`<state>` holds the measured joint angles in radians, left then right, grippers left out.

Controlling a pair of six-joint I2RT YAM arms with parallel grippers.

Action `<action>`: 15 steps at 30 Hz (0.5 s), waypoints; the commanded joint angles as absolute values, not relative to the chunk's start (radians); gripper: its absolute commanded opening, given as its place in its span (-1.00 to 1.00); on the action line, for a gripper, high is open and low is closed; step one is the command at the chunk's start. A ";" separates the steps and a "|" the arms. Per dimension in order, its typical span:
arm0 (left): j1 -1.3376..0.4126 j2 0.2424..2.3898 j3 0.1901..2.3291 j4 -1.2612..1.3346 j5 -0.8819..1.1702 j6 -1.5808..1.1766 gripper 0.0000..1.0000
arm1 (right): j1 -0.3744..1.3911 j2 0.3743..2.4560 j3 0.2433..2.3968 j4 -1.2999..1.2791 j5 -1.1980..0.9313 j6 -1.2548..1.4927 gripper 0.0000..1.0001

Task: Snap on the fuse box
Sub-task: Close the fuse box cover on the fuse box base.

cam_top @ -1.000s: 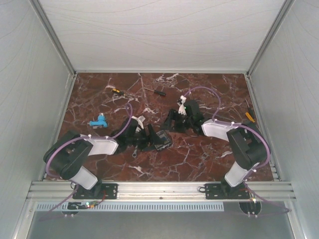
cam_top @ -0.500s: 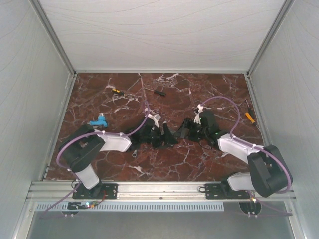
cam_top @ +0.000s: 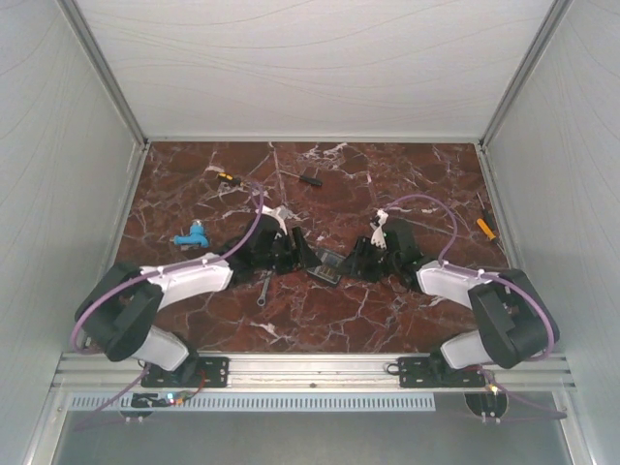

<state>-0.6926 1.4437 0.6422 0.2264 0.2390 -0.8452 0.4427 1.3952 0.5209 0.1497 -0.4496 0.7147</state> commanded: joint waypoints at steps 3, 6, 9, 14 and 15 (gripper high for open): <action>-0.634 1.585 0.753 0.180 0.319 -0.737 0.15 | 0.464 1.437 0.512 0.229 -0.487 0.756 -0.21; -0.629 1.633 0.775 0.181 0.336 -0.729 0.10 | 0.475 1.449 0.511 0.234 -0.493 0.767 -0.26; -0.626 1.663 0.782 0.190 0.356 -0.727 0.03 | 0.491 1.462 0.511 0.228 -0.488 0.773 -0.29; -0.625 1.713 0.790 0.201 0.387 -0.733 -0.10 | 0.500 1.488 0.503 0.229 -0.480 0.777 -0.32; -0.626 1.720 0.791 0.197 0.394 -0.734 -0.16 | 0.499 1.493 0.503 0.228 -0.480 0.776 -0.32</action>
